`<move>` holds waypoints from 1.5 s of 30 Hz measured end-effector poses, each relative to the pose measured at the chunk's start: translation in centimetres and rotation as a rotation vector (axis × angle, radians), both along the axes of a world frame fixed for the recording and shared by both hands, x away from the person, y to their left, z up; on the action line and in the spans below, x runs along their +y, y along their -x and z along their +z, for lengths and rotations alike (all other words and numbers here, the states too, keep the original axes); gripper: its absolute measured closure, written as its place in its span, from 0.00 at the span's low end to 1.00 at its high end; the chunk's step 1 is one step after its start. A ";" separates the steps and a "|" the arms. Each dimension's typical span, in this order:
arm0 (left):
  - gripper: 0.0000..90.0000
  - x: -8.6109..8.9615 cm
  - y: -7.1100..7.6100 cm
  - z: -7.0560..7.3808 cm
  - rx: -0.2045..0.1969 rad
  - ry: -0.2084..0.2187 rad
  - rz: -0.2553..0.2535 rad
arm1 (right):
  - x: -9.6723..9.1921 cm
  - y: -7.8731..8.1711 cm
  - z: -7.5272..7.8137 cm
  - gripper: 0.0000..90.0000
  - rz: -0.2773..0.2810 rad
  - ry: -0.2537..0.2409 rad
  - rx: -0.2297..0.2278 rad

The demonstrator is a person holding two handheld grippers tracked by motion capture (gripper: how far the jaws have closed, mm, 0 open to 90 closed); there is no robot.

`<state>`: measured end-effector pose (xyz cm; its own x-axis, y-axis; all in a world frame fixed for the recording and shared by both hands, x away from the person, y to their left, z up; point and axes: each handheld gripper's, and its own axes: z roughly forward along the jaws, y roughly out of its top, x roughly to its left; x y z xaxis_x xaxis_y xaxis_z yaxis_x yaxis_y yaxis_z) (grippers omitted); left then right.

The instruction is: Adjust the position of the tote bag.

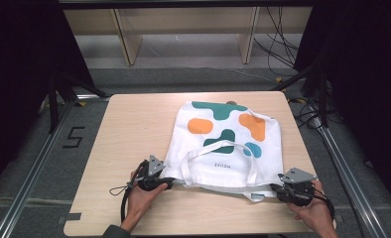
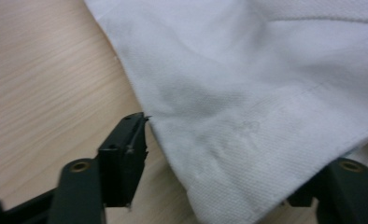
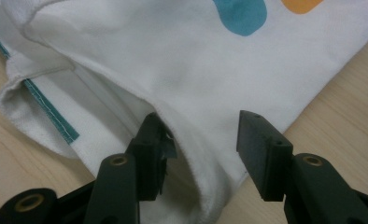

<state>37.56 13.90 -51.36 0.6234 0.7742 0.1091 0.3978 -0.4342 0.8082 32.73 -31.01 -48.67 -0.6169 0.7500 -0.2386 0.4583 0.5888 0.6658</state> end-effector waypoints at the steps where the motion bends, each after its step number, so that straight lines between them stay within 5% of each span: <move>1: 0.41 -0.1 0.0 0.0 -0.002 0.009 -0.002 | 0.0 0.0 0.0 0.59 0.000 0.000 0.000; 2: 0.53 -0.2 0.0 0.3 -0.050 0.001 0.008 | 0.1 0.2 -0.1 0.59 -0.011 -0.002 0.020; 3: 0.63 -0.2 0.0 0.3 -0.050 0.001 0.008 | 0.1 0.2 -0.1 0.59 -0.011 -0.002 0.020; 4: 0.69 -0.3 0.2 0.6 -0.075 -0.065 0.007 | 0.2 0.3 -0.2 0.59 -0.015 0.013 0.025; 5: 0.76 -0.3 0.2 0.6 -0.075 -0.065 0.007 | 0.2 0.3 -0.2 0.59 -0.015 0.013 0.025; 6: 0.81 -0.2 0.3 0.9 -0.071 -0.126 -0.019 | 0.3 0.2 -0.2 0.59 -0.007 0.031 0.011; 9: 0.85 -0.3 1.0 1.0 -0.045 -0.131 -0.004 | 0.4 0.3 -0.2 0.59 -0.029 0.044 0.002; 10: 0.85 -0.4 1.4 1.1 -0.046 -0.131 0.000 | 0.4 0.4 -0.1 0.61 -0.031 0.078 -0.016; 13: 0.85 -0.3 3.2 1.6 -0.045 -0.156 -0.030 | 0.4 0.3 -0.1 0.62 -0.041 0.070 -0.012; 16: 0.84 0.2 5.9 2.0 -0.028 -0.164 -0.067 | 0.1 0.2 -0.3 0.62 -0.037 0.046 -0.004; 20: 0.80 0.8 7.0 1.9 -0.008 -0.153 -0.051 | 0.2 0.3 -0.3 0.62 -0.044 -0.010 0.014; 27: 0.60 0.1 6.3 1.2 0.007 -0.173 -0.038 | 0.0 0.0 -0.5 0.60 -0.071 -0.049 0.024; 28: 0.57 -0.1 5.9 1.0 0.010 -0.150 -0.014 | -0.2 -0.3 -0.6 0.60 -0.071 -0.049 0.020; 31: 0.55 -0.2 5.0 1.1 -0.001 -0.157 -0.036 | -0.2 -0.5 -0.9 0.53 -0.088 -0.043 0.014; 39: 0.58 -0.2 3.9 0.7 0.016 -0.161 -0.029 | 0.1 -1.1 -1.2 0.52 -0.097 -0.054 0.012; 44: 0.72 -0.4 3.9 0.7 0.010 -0.183 -0.050 | 0.2 -1.3 -1.2 0.64 -0.072 -0.041 0.005; 45: 0.76 -0.5 4.2 0.6 0.040 -0.167 -0.029 | 0.1 -1.2 -1.2 0.68 -0.060 -0.047 0.013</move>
